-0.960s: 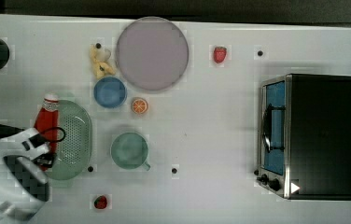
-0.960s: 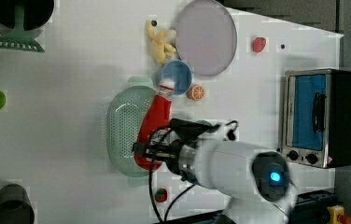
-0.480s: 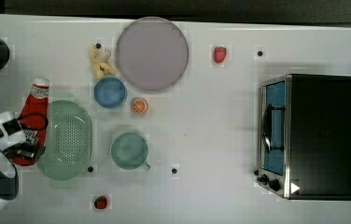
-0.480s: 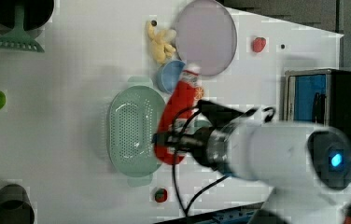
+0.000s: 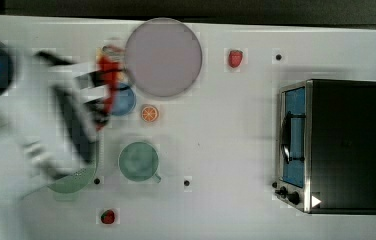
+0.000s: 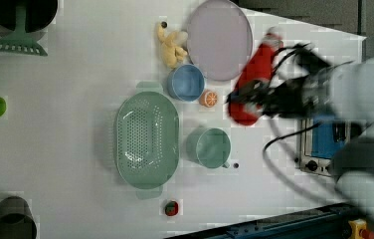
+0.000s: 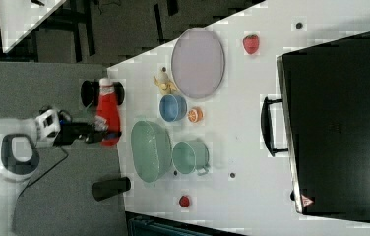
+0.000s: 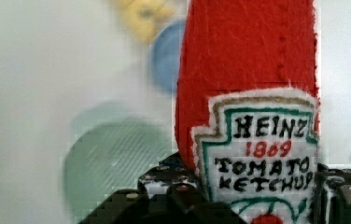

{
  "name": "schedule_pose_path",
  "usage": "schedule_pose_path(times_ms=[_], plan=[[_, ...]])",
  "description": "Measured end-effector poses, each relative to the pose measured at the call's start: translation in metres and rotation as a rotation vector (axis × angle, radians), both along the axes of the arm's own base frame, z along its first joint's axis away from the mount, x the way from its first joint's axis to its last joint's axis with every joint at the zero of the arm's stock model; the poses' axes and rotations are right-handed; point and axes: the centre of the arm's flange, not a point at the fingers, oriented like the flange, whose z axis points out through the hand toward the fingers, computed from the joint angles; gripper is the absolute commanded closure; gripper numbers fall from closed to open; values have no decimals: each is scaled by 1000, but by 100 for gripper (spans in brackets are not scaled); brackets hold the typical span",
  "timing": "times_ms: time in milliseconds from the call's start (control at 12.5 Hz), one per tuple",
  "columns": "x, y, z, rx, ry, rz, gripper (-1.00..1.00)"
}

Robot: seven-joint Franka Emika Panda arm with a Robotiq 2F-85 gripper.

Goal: Pick ketchup from strainer and place it on the table

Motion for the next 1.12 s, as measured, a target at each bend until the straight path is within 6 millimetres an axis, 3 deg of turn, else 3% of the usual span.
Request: schedule_pose_path(times_ms=[160,400,640,800,880,1120], plan=[[26,-78,-10,-17,5,-38,-19],[41,-184,-23,-40,34,-62,-19],[33,-258,-43,-54,51,-78,-19],[25,-283,-69,-54,18,-88,-19],[20,-285,-85,-51,-11,-87,-19],[-8,-270,-150,-26,-1,-54,-19]])
